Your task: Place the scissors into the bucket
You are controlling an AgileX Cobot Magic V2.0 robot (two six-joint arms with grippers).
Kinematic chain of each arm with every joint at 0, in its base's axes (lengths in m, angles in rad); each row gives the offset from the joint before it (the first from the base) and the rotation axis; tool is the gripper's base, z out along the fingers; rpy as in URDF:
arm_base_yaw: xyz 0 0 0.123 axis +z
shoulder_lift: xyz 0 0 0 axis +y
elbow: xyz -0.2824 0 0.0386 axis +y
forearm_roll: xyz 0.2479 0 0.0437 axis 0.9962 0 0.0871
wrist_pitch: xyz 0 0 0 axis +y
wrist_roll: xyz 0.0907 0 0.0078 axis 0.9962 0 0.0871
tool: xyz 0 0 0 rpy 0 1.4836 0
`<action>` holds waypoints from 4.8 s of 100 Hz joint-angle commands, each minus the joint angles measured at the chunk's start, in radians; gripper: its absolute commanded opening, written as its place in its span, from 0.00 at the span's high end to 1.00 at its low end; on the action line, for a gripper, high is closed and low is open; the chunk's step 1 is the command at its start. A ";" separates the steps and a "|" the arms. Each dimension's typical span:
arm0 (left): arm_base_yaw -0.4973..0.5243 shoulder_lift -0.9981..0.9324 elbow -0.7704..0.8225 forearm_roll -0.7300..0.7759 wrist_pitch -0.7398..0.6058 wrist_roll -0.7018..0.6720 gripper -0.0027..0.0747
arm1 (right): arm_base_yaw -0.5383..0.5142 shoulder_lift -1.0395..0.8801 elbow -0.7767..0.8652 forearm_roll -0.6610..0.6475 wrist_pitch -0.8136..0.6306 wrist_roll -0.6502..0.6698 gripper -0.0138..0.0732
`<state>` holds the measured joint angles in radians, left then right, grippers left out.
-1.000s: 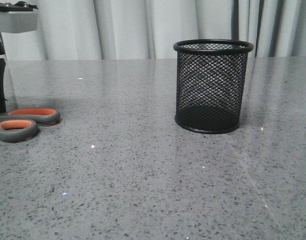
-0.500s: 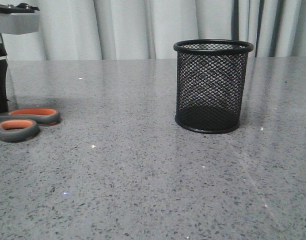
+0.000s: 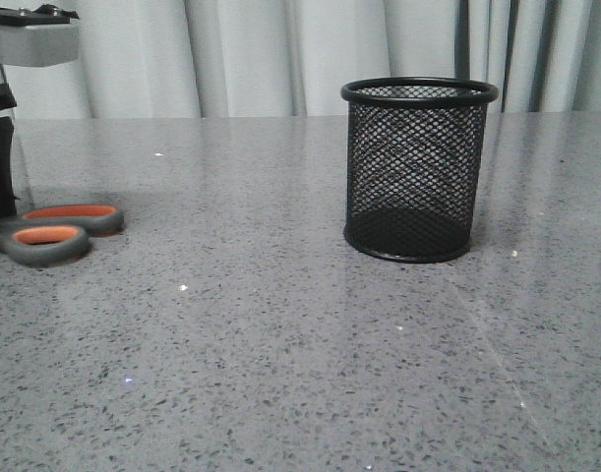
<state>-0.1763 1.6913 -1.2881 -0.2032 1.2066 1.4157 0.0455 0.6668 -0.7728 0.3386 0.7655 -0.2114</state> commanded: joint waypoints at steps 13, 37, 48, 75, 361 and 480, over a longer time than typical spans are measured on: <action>-0.006 -0.025 -0.021 -0.029 0.071 0.001 0.81 | 0.001 0.007 -0.036 0.007 -0.058 -0.008 0.32; -0.006 -0.025 -0.021 -0.029 0.071 0.001 0.90 | 0.001 0.007 -0.036 0.007 -0.058 -0.008 0.32; -0.006 -0.025 -0.021 -0.029 0.071 0.001 0.96 | 0.001 0.007 -0.036 0.007 -0.058 -0.008 0.32; -0.006 -0.025 -0.021 -0.029 0.071 0.001 0.96 | 0.001 0.007 -0.036 0.007 -0.058 -0.008 0.32; -0.366 -0.371 -0.340 -0.144 -0.047 -0.149 0.96 | 0.289 0.417 -0.205 1.162 -0.003 -0.705 0.32; -0.366 -0.371 -0.340 -0.141 0.003 -0.149 0.41 | 0.409 0.587 -0.307 1.174 -0.115 -0.738 0.92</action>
<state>-0.5345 1.3516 -1.5945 -0.2996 1.2262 1.2772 0.4543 1.2755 -1.0440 1.4673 0.6719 -0.9280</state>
